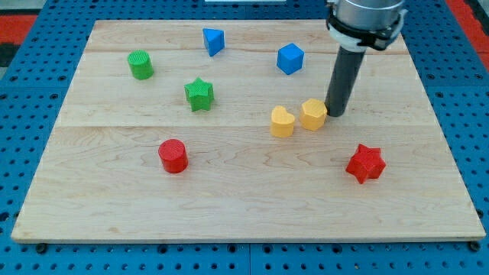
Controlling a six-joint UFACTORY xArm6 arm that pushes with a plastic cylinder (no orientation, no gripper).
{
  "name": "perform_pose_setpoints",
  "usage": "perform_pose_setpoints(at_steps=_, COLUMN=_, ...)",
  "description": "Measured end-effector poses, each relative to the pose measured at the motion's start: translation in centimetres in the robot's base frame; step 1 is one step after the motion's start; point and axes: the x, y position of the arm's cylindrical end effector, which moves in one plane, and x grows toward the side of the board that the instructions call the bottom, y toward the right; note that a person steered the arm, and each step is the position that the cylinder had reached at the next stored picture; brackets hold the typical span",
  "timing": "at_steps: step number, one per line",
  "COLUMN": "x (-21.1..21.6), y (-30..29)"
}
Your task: Push the blue cube towards the top left slightly
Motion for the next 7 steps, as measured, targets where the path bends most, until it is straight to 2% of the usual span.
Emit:
perform_pose_setpoints(at_steps=1, x=0.8, y=-3.2)
perform_pose_setpoints(at_steps=4, x=0.6, y=-5.0)
perform_pose_setpoints(at_steps=5, x=-2.7, y=-1.5)
perform_pose_setpoints(at_steps=7, x=-9.3, y=-1.6)
